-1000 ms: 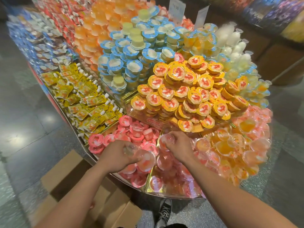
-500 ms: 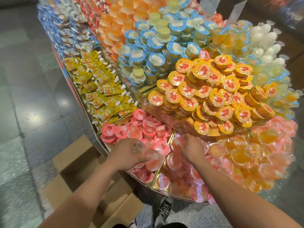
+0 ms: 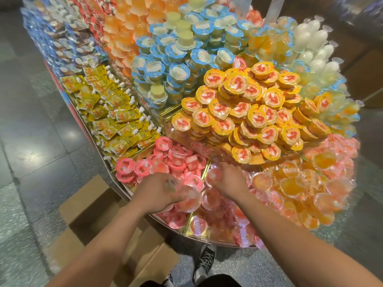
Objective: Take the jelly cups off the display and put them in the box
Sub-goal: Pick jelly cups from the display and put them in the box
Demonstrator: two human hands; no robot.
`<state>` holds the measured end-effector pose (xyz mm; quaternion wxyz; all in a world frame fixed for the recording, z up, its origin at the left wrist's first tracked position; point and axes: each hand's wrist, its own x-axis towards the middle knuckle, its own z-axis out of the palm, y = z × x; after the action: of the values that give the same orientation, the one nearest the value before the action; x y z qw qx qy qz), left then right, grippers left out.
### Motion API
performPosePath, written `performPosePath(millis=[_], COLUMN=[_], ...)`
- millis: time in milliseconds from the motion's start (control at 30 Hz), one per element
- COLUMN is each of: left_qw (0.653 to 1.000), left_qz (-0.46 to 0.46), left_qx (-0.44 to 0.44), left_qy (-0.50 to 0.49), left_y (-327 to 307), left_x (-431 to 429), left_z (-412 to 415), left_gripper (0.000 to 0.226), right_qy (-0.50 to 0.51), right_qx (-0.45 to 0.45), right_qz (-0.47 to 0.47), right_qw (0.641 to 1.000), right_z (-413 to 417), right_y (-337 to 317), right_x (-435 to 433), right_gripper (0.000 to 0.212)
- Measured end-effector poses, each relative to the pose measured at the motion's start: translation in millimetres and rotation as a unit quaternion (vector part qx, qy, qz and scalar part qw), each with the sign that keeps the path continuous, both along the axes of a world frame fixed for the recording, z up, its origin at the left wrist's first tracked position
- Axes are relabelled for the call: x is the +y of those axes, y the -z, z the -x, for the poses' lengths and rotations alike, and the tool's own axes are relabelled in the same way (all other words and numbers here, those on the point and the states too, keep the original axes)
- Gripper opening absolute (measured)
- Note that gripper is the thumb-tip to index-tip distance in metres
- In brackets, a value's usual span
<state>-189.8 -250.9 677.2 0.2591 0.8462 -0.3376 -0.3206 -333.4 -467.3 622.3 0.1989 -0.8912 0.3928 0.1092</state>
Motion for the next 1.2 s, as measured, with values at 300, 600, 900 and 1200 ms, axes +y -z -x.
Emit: performPosePath(millis=[300,600,900,1200], left_qw=[0.986,0.945,0.93,0.938], left_qz=[-0.06,-0.114,-0.149,-0.121], left_qx=[-0.132,-0.254,-0.282,-0.278], left_qy=[0.087,0.174,0.181,0.169], left_y=[8.7,34.7,37.6,49.3], left_x=[-51.5,-102.9,-120.4,-115.4], left_z=[36.8,72.0,87.1,85.5], left_gripper=[0.038,0.018,0.012,0.019], right_qy=[0.074,0.152,0.185,0.186], right_qx=[-0.16,-0.267,-0.293,-0.292], right_qz=[-0.022,-0.037,-0.05,-0.065], right_qw=[0.984,0.951,0.937,0.936], right_z=[35.3,98.0,128.7,127.8], right_y=[-47.1,-76.7,-79.8,-79.2], right_x=[-10.7,-28.2,-36.8,-41.0], right_gripper=[0.049,0.033,0.019,0.018])
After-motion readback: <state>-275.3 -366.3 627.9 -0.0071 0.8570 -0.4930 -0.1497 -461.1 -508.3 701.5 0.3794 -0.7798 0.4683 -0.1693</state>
